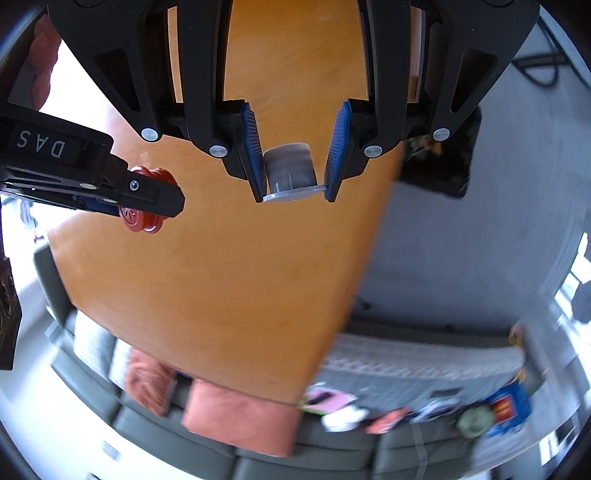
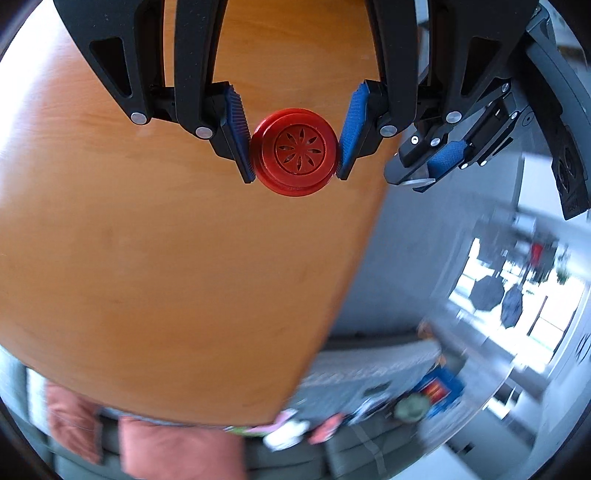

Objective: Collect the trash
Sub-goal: 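Carry the white cup and red cap over the black bin and open both tools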

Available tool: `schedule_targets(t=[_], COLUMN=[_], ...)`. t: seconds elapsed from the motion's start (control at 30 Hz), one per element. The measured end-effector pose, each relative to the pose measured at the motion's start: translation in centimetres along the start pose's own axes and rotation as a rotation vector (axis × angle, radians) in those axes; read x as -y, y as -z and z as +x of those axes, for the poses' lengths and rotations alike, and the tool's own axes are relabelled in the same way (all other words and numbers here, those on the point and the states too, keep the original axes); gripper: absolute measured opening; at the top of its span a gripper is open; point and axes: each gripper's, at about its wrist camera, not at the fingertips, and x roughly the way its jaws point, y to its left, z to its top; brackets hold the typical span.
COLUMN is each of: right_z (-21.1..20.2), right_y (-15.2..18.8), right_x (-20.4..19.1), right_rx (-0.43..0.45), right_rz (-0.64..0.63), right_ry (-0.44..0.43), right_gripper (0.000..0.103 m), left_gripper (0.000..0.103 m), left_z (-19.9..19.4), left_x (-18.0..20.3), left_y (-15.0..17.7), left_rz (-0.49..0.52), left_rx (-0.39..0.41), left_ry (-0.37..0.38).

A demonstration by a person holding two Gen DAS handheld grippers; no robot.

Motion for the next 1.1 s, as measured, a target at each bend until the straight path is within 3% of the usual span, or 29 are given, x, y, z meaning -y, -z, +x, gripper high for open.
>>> schedule_targets(t=[0.3,0.73,0.93,0.97,1.0,1.03,1.07,1.1], right_z=[5.5,11.4,13.3,13.4,13.5,13.3,13.2,13.1], right_y=[0.8,2.8,2.9,2.8,2.5,2.4,2.3,2.1], right_x=[-12.4,-23.5,-25.8,-25.8,-26.1,-26.4,-26.7,-26.9], right_rx=[-0.104,-0.197,-0.218,-0.222,-0.215,-0.201,-0.190,-0.180], right_rz=[-0.212,-0.410,-0.447,-0.454,-0.452,-0.447,-0.447,-0.453], right_ry=[-0.042,-0.054,-0.046,-0.037,-0.030,-0.033,-0.036,-0.035], right_gripper=[0.046,0.046,0.049,0.056,0.069,0.071,0.071,0.071], left_gripper=[0.032,0.032,0.032,0.034,0.043,0.085,0.097,0.097], left_z=[-2.9,-4.8,-4.6,-4.6,-4.3,-4.1,-4.0,-4.2], left_x=[-13.4,-24.5,-28.0,-28.4,-28.9,-29.2,-29.6,-29.9], left_y=[4.7,11.0,11.8,11.8,11.8,11.7,11.7,11.8], left_rz=[-0.231,-0.446,-0.496,-0.501,-0.511,-0.522,-0.535,-0.543], left_rx=[0.007,-0.020,-0.040,-0.046,-0.063,-0.081,-0.089,-0.074], left_ry=[-0.113,-0.217,-0.246,-0.247,-0.242,-0.255,-0.285,-0.319])
